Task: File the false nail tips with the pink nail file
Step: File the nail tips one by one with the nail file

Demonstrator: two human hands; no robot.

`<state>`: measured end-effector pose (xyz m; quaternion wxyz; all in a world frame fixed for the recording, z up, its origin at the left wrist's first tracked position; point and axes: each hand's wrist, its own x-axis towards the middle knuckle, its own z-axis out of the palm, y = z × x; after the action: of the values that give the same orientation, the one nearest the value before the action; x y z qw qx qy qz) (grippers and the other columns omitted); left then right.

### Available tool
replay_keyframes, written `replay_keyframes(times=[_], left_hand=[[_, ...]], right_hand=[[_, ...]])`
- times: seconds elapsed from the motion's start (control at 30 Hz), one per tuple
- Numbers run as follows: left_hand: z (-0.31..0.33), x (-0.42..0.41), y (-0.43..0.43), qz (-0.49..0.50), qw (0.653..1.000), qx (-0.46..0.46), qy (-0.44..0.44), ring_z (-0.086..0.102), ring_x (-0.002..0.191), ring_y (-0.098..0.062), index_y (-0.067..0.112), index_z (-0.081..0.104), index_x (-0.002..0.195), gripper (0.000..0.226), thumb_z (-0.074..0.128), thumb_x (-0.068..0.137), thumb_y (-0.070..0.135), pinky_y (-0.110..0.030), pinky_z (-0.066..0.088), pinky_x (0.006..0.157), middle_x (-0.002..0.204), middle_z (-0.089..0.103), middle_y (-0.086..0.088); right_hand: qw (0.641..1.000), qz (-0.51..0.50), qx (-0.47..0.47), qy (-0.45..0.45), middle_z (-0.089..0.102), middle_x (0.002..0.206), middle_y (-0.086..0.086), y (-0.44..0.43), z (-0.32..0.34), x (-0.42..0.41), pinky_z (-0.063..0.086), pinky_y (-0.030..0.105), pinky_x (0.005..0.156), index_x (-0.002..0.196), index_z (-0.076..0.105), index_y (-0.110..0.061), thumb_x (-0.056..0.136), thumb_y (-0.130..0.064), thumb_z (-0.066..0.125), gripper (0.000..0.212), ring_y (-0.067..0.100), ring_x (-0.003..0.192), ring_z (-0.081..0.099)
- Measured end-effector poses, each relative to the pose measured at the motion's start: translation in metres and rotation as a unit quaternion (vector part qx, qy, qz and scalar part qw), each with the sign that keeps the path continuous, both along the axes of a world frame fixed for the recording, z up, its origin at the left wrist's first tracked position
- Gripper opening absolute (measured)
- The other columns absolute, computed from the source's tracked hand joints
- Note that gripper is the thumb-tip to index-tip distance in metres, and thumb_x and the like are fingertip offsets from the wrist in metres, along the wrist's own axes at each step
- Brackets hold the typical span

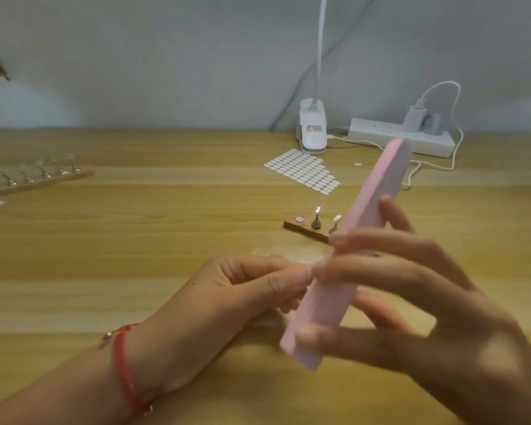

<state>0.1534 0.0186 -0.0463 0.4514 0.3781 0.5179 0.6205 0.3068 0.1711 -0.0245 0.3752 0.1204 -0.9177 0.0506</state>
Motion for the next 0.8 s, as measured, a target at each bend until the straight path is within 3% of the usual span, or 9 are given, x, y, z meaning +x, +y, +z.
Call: replay_keyframes(times=[0.1,0.2,0.33,0.47,0.57,0.7,0.8], left_hand=[[0.002,0.001,0.0,0.015,1.0,0.004,0.019,0.055,0.074,-0.008,0.017,0.076,0.075,0.041,0.077,0.064,0.057,-0.019,0.041,0.071,0.077,0.065,-0.005],[0.002,0.002,0.0,0.015,1.0,-0.013,-0.011,0.056,0.081,-0.019,0.01,0.076,0.082,0.042,0.078,0.066,0.05,-0.027,0.043,0.074,0.084,0.066,-0.017],[0.004,0.003,0.001,0.01,1.0,-0.008,-0.025,0.057,0.069,-0.006,0.019,0.075,0.069,0.04,0.079,0.059,0.058,-0.02,0.044,0.074,0.069,0.065,0.005],[0.007,0.004,0.0,-0.008,0.998,0.009,-0.067,0.061,0.073,-0.007,0.018,0.078,0.076,0.034,0.081,0.062,0.049,-0.016,0.049,0.068,0.076,0.071,0.002],[0.006,0.004,-0.001,0.007,0.999,-0.001,-0.052,0.06,0.086,-0.016,0.02,0.077,0.068,0.031,0.082,0.059,0.049,-0.022,0.052,0.08,0.094,0.072,-0.011],[0.006,0.002,-0.002,0.004,0.998,-0.002,-0.061,0.06,0.08,-0.014,0.019,0.077,0.071,0.039,0.085,0.053,0.053,-0.018,0.051,0.071,0.086,0.072,-0.004],[0.003,0.001,-0.002,-0.004,1.0,-0.005,-0.019,0.063,0.091,-0.02,0.019,0.078,0.078,0.044,0.082,0.055,0.057,-0.028,0.05,0.084,0.098,0.074,-0.009]], right_hand=[[1.0,-0.016,-0.01,0.012,0.056,0.122,-0.002,0.002,0.003,-0.001,0.033,0.056,0.113,0.117,0.066,-0.032,0.101,-0.012,0.05,0.03,0.02,0.126,0.05],[1.0,0.015,0.011,-0.003,0.056,0.125,-0.005,-0.002,-0.002,-0.001,0.032,0.056,0.113,0.117,0.069,-0.04,0.1,-0.016,0.056,0.032,0.016,0.128,0.049],[1.0,-0.02,0.013,0.001,0.055,0.124,-0.002,0.004,0.004,-0.001,0.032,0.057,0.113,0.121,0.068,-0.037,0.101,-0.015,0.05,0.034,0.019,0.128,0.047],[0.998,0.031,0.031,-0.033,0.055,0.125,-0.007,-0.005,-0.003,0.0,0.031,0.054,0.115,0.117,0.068,-0.037,0.098,-0.016,0.057,0.031,0.014,0.128,0.049],[1.0,-0.001,0.003,-0.01,0.058,0.12,-0.004,0.0,0.003,-0.001,0.035,0.058,0.11,0.113,0.067,-0.03,0.096,-0.009,0.054,0.029,0.02,0.123,0.051],[0.999,0.03,0.024,-0.022,0.056,0.12,-0.006,-0.008,-0.002,-0.002,0.035,0.054,0.113,0.104,0.074,-0.033,0.094,-0.011,0.061,0.028,0.015,0.122,0.052],[1.0,0.005,-0.005,-0.01,0.058,0.117,-0.003,-0.003,0.004,0.001,0.035,0.057,0.11,0.112,0.068,-0.029,0.094,-0.009,0.057,0.029,0.02,0.122,0.051]])
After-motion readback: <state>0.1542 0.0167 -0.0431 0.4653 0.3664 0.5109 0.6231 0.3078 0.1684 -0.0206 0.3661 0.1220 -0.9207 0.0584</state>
